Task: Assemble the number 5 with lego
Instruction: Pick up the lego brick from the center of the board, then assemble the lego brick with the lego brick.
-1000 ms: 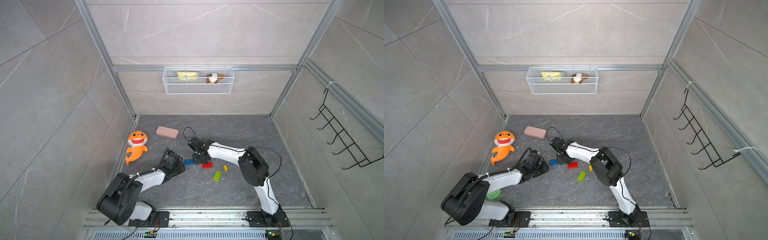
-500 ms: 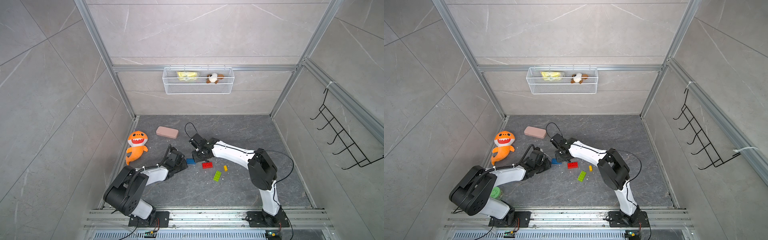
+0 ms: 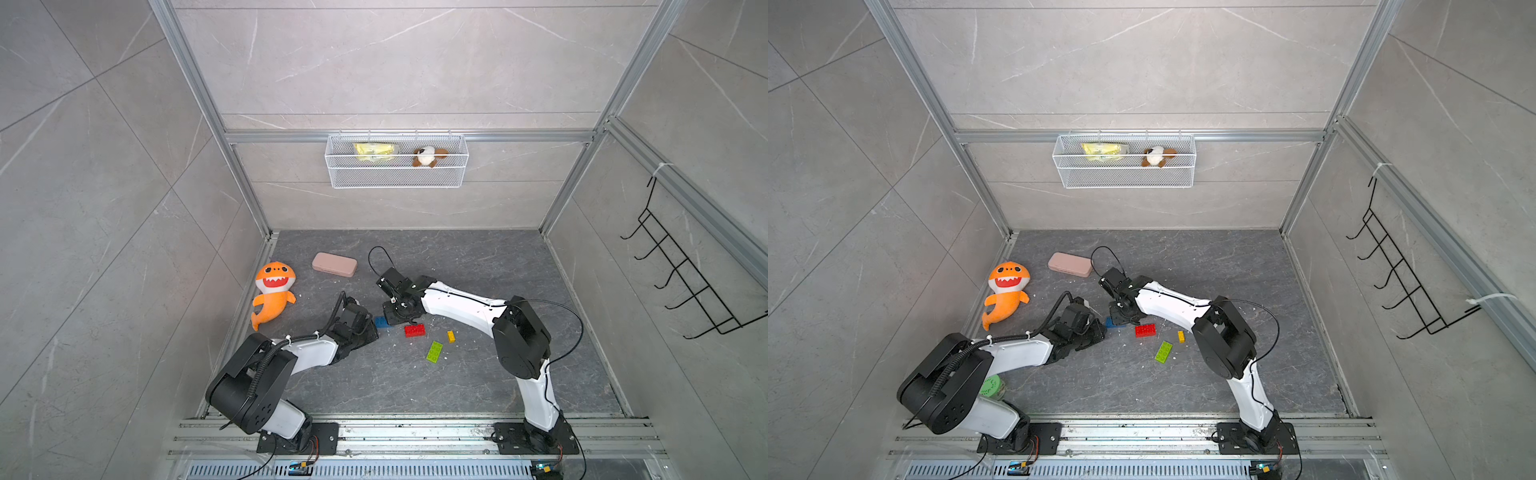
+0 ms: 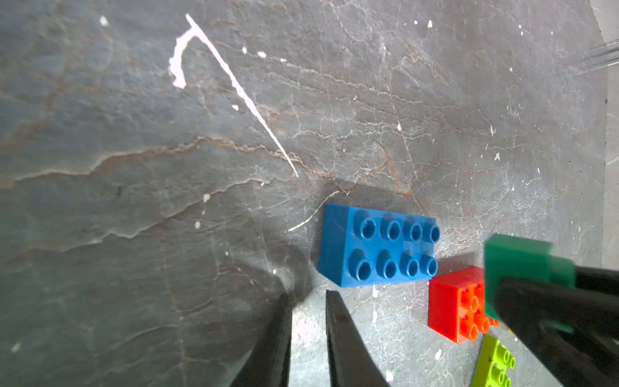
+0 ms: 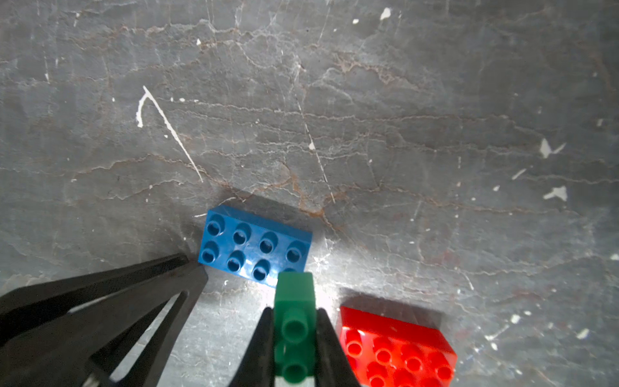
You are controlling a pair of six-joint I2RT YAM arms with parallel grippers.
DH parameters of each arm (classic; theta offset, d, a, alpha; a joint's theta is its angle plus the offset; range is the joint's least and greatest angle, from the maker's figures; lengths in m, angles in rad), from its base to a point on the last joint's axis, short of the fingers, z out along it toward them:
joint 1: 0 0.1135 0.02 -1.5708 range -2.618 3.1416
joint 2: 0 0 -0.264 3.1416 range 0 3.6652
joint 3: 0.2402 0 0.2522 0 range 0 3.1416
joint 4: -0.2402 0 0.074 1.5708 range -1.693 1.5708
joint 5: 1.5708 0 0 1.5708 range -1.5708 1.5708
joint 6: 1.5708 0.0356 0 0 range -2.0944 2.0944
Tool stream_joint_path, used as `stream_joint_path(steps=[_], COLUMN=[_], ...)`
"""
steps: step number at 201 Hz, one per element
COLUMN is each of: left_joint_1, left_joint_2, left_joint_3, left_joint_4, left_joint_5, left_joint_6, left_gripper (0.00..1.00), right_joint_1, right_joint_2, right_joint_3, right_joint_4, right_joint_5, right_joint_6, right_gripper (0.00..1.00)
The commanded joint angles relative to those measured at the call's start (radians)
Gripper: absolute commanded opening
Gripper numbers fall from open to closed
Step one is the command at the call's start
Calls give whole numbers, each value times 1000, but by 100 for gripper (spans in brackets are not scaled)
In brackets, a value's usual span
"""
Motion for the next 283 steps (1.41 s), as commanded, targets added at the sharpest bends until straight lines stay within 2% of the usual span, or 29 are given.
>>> stream_joint_path(steps=[1, 75, 225, 283], left_joint_1=[-8, -6, -6, -6], left_joint_2=[-6, -69, -93, -92], left_joint_3=[-38, -68, -85, -85], left_joint_4=[-64, -100, -106, -107], left_joint_5=[20, -22, -35, -37], left_joint_6=[-22, -19, -14, -15], left_gripper=[24, 25, 25, 25], right_joint_1=[7, 18, 34, 41], right_joint_2=[28, 63, 146, 174], right_joint_3=[24, 50, 121, 131], right_joint_4=[-29, -37, -107, -108], right_joint_5=[-13, -16, 95, 91], right_joint_6=[26, 48, 90, 106], right_gripper=[14, 14, 14, 14])
